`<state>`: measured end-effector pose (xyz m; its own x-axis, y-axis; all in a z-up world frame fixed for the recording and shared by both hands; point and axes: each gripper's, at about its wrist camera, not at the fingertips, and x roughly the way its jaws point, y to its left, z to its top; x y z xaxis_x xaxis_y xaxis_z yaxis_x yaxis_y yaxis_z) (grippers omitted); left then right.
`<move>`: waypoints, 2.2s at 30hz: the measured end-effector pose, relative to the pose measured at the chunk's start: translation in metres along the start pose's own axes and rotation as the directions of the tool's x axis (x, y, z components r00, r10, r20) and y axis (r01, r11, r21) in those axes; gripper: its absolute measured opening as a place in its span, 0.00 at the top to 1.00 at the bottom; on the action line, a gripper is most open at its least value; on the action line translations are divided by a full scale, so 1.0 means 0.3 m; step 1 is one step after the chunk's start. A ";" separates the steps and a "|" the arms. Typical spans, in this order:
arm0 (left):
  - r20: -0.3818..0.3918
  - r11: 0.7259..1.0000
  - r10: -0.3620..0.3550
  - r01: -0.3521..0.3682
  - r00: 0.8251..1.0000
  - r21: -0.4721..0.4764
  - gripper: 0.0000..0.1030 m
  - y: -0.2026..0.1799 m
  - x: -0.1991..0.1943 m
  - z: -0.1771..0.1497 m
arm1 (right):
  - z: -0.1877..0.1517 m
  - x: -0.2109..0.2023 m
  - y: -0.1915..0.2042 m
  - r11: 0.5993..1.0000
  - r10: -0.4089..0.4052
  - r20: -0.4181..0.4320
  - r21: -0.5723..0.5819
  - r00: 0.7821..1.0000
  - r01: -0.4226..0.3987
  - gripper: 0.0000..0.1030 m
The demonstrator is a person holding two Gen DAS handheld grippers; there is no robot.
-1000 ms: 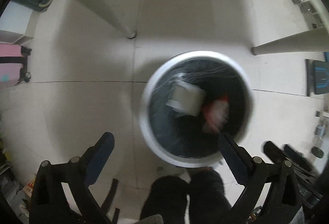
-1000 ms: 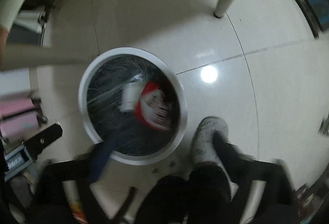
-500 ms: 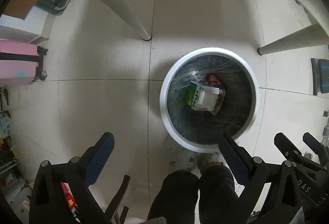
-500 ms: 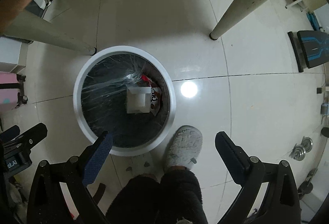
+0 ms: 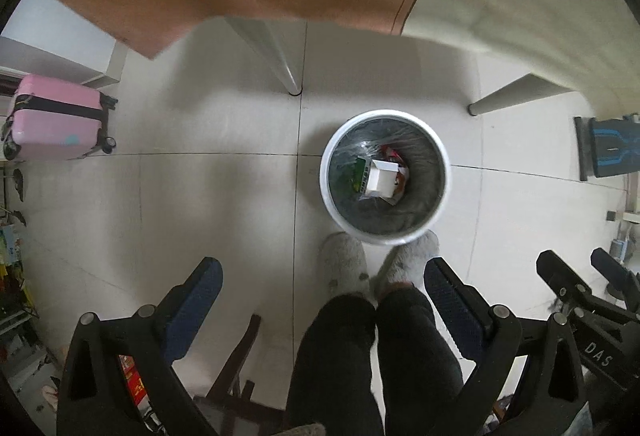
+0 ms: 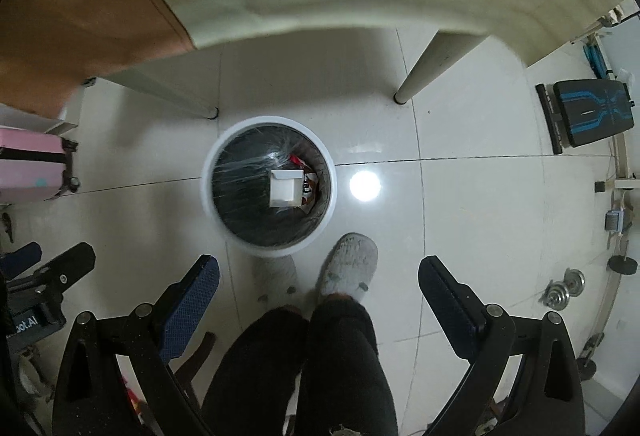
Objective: Collect trash
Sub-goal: 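Move both grippers back over the table, then grasp the long white toothpaste box with the left gripper while the right gripper grasps the black lid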
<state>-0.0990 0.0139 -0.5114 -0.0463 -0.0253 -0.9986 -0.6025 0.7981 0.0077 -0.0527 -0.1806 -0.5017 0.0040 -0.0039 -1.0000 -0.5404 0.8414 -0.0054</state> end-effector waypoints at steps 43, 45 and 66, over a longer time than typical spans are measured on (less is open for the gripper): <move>0.105 0.926 0.120 -0.150 0.987 0.347 0.53 -0.596 -0.508 1.345 | 1.455 -0.729 -0.432 0.982 0.168 0.073 0.075 0.983 -0.174 0.02; 0.100 0.959 0.083 -0.107 0.992 0.262 0.53 -0.551 -0.516 1.347 | 1.491 -0.702 -0.402 0.983 0.181 0.051 0.035 0.982 -0.183 0.02; 0.096 0.984 0.039 -0.021 0.995 -0.175 0.58 -0.250 -0.519 1.091 | 1.535 -0.469 -0.008 0.950 -0.028 0.022 -0.309 0.999 0.034 0.15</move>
<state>0.2141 0.1550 -0.3737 0.0075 0.0636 -0.9979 -0.7315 0.6808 0.0379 0.3356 0.0668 -0.3605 0.0378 -0.0158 -0.9992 -0.7737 0.6323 -0.0393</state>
